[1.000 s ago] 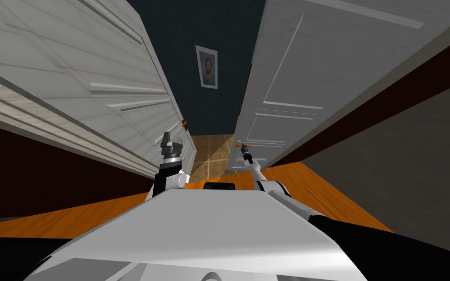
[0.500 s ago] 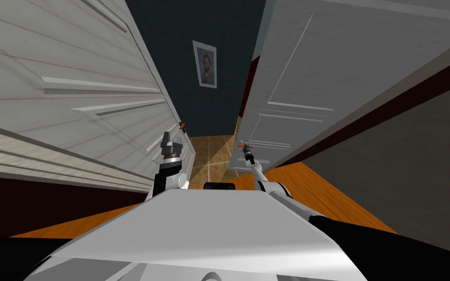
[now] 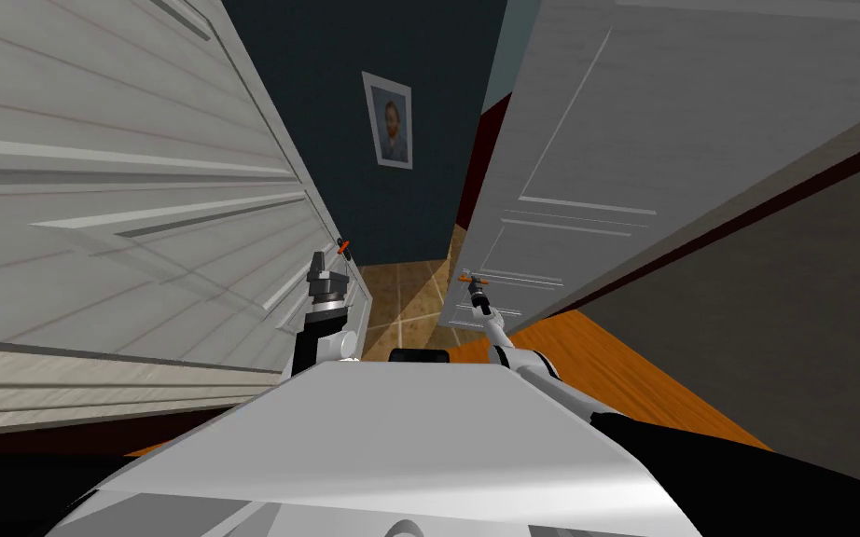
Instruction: Push the door open
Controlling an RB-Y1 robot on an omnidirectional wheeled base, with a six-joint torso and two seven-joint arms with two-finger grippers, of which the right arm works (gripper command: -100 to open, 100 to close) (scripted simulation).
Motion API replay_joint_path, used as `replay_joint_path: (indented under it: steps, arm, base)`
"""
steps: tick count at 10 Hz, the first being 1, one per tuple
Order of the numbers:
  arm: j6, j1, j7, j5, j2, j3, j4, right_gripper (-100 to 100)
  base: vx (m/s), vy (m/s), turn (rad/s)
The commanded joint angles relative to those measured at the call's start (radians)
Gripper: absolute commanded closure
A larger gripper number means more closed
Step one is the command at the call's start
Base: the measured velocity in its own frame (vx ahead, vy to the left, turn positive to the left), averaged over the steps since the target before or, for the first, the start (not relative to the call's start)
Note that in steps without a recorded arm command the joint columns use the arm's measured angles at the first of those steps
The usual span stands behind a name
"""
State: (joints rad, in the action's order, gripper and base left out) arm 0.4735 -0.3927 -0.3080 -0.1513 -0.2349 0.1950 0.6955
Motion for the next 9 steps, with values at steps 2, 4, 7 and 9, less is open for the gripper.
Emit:
replay_joint_path:
  steps: [2,4,7,9]
  arm:
    - [0.008,-0.012,0.018,0.012,-0.016,0.032,-0.021,100]
    - [0.004,-0.011,0.036,0.025,-0.021,0.059,-0.026,100]
    - [0.0,-0.009,0.053,0.037,-0.026,0.084,-0.031,100]
    - [-0.002,-0.009,0.059,0.041,-0.028,0.094,-0.032,100]
  base:
    - [0.152,0.118,-0.064]
    - [0.164,0.112,-0.059]
    - [0.186,0.095,-0.062]
    - [0.138,0.081,-0.046]
